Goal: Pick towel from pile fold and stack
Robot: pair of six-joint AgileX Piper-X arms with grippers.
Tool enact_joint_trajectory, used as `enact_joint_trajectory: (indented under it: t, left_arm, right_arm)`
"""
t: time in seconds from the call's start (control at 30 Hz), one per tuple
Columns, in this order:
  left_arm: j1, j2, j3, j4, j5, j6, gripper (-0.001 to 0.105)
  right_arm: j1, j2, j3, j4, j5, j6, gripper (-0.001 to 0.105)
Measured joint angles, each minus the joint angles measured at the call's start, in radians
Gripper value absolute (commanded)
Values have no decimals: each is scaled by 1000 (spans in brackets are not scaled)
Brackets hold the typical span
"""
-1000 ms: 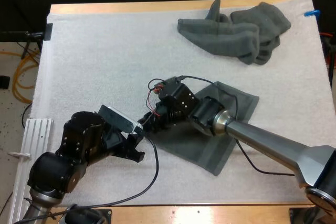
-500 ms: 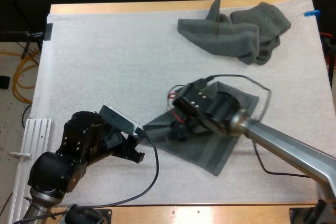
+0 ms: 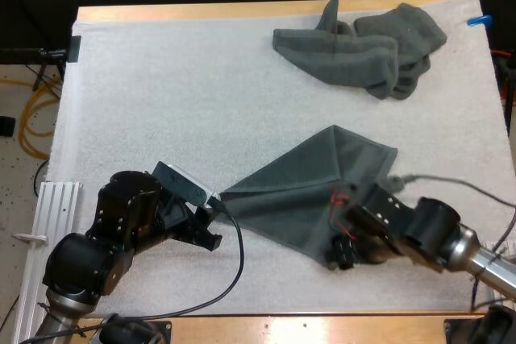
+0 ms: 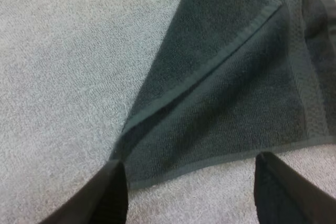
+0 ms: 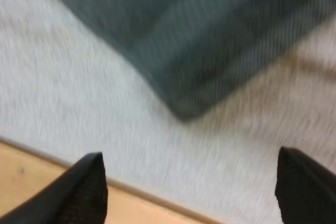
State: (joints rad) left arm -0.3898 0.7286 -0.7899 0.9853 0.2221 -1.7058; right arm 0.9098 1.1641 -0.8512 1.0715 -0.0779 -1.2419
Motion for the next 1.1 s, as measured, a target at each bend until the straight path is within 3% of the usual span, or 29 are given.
enact_joint_trajectory:
  t: [0.13, 0.3, 0.53, 0.8, 0.9, 0.97, 1.1]
  left_arm:
    - [0, 0, 0, 0, 0, 0, 52]
    - [0, 0, 0, 0, 0, 0, 52]
    - [0, 0, 0, 5, 0, 0, 52]
    - [0, 0, 0, 7, 0, 0, 52]
    - [0, 0, 0, 13, 0, 0, 52]
    - [0, 0, 0, 15, 0, 0, 52]
    - [0, 0, 0, 14, 0, 0, 52]
  right_arm:
    - [0, -10, 119, -121, -72, 73, 66]
    - [0, 31, 258, -373, -163, 218, 66]
    - [0, 157, 333, -598, -203, 331, 62]
    - [0, 221, 327, -680, -186, 344, 35]
    - [0, 221, 327, -671, -140, 336, 10]
    - [0, 226, 327, -659, -117, 297, 0]
    - [0, 203, 327, -584, -102, 215, 0]
